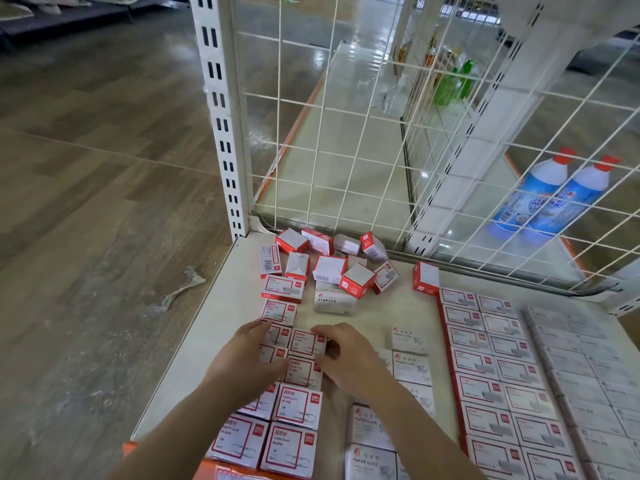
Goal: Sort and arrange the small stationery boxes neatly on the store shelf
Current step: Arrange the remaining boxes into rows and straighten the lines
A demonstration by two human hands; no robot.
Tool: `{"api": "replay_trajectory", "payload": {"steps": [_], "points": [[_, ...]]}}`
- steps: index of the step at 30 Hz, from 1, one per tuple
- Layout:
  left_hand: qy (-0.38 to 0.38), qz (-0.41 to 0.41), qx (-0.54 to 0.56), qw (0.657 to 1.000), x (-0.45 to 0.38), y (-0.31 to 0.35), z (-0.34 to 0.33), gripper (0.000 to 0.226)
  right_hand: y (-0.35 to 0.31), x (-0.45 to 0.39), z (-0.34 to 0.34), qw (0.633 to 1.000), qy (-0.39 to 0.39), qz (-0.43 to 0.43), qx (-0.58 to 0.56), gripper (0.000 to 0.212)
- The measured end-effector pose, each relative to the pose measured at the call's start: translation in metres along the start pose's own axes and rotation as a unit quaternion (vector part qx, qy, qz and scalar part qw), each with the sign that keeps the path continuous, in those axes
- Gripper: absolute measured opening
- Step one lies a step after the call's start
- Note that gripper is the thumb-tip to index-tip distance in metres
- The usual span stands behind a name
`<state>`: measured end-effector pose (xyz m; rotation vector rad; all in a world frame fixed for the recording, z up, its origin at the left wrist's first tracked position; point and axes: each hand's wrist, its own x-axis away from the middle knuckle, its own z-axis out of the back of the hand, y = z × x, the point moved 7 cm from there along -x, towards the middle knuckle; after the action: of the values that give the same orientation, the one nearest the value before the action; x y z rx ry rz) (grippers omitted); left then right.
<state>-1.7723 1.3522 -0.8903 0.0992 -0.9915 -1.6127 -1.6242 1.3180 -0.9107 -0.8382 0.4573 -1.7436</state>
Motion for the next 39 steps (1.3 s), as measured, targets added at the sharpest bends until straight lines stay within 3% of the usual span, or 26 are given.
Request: {"api": "replay_trajectory", "payload": {"steps": [21,33,39], "points": [[0.021,0.008,0.017,1.0,-0.004,-0.001,0.001,0.067,-0.005,0.001,0.004,0.999,0.021,0.005,0.025,0.043],[0.034,0.008,0.034,0.999,-0.017,0.006,-0.001,0.05,-0.004,-0.004,0.0,0.999,0.029,-0.006,0.031,0.05],[0.063,-0.019,0.01,0.998,-0.016,0.011,0.004,0.062,0.001,-0.003,0.033,0.991,0.134,0.009,-0.002,0.036]]}}
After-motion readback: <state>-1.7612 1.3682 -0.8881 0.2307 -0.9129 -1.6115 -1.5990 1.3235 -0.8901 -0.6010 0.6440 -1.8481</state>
